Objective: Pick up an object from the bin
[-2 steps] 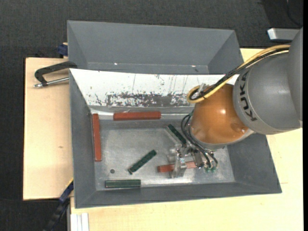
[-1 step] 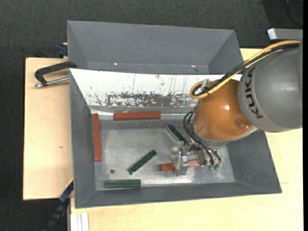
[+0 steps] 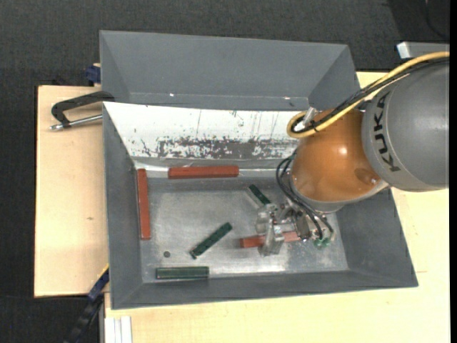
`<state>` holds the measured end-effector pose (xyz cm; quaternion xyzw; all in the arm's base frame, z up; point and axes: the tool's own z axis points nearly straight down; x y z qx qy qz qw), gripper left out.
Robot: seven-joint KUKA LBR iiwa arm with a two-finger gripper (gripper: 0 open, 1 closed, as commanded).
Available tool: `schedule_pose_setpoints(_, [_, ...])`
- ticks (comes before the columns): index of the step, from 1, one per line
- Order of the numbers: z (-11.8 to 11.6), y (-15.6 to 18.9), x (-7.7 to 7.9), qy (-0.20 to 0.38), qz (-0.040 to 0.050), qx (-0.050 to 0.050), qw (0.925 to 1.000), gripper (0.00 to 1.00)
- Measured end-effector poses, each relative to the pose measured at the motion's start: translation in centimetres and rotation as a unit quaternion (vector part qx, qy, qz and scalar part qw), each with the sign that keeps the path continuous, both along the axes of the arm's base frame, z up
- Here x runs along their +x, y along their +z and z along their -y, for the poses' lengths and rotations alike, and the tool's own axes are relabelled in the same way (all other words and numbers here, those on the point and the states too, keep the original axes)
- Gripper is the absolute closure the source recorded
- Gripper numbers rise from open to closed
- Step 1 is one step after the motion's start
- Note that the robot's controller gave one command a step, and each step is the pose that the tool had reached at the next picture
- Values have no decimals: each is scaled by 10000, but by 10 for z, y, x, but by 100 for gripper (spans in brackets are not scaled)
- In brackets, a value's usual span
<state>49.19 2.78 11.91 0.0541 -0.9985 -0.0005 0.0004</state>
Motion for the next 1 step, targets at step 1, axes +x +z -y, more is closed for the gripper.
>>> schedule_pose_setpoints(1, [0,19,1,-1,22,1,10000,100])
